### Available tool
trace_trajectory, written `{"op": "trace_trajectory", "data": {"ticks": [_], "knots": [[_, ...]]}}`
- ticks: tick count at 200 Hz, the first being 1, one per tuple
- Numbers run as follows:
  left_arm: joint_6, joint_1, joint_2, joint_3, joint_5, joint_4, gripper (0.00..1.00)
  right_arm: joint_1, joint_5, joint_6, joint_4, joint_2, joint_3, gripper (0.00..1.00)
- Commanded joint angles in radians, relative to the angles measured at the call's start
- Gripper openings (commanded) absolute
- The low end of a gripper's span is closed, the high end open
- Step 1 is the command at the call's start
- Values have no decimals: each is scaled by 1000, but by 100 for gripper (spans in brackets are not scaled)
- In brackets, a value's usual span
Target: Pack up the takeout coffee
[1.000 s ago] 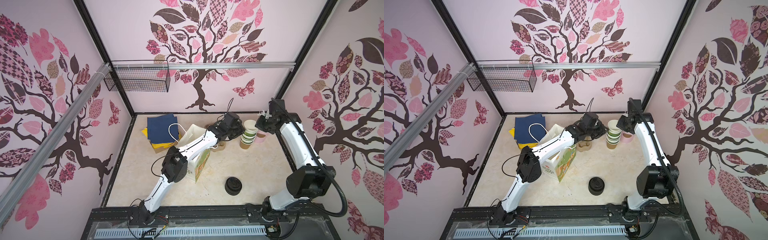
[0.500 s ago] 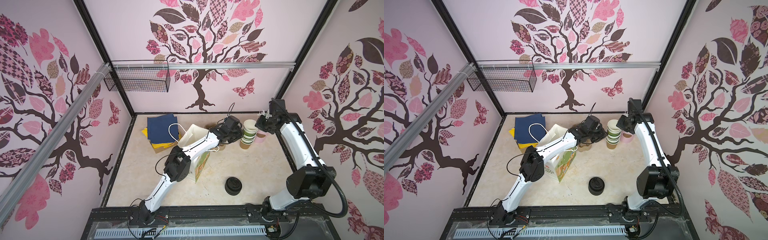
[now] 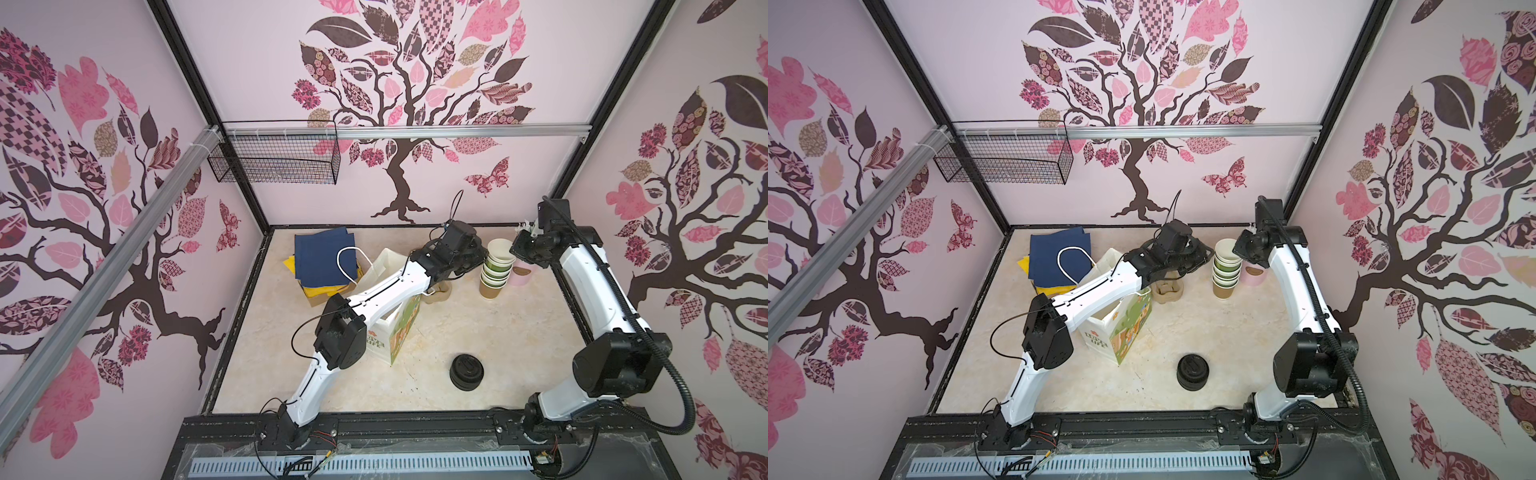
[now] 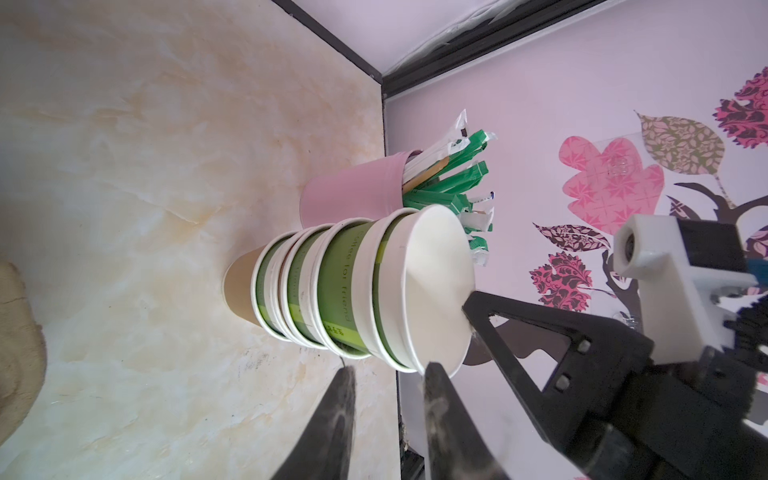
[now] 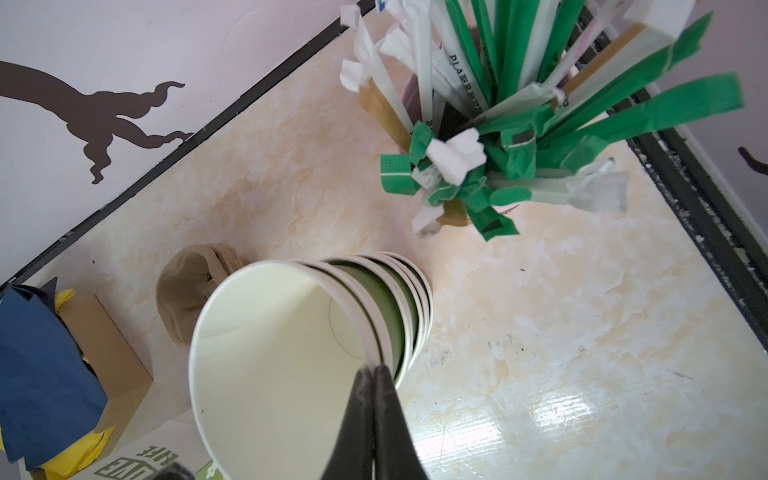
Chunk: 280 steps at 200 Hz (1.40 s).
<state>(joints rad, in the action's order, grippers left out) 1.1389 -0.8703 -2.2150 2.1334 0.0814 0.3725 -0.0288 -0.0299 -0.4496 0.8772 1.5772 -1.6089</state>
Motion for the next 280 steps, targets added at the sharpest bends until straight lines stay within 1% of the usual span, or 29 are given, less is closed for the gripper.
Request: {"op": "trace_trajectory", "data": {"ticks": [1,66,118,152,188,223,280], "knots": [[5,-9,-26,19,18,-21,33,-2,2,-9,3,-43,1,0],[34,-9,-69,52,30,-2,27,-3,-2,-9,4,-43,-5,0],[40,-6,-94,86,48,-8,27,-2,-5,-6,8,-48,3,0],[47,-4,-92,77,50,-19,28,-2,-5,-4,8,-49,3,0],[47,-6,-74,62,29,-30,29,-3,-2,-1,9,-47,3,0],[61,-4,-95,72,37,-27,29,-2,-7,-1,10,-49,-1,0],[64,-4,-140,116,41,8,26,-2,-19,-8,14,-60,-2,0]]}}
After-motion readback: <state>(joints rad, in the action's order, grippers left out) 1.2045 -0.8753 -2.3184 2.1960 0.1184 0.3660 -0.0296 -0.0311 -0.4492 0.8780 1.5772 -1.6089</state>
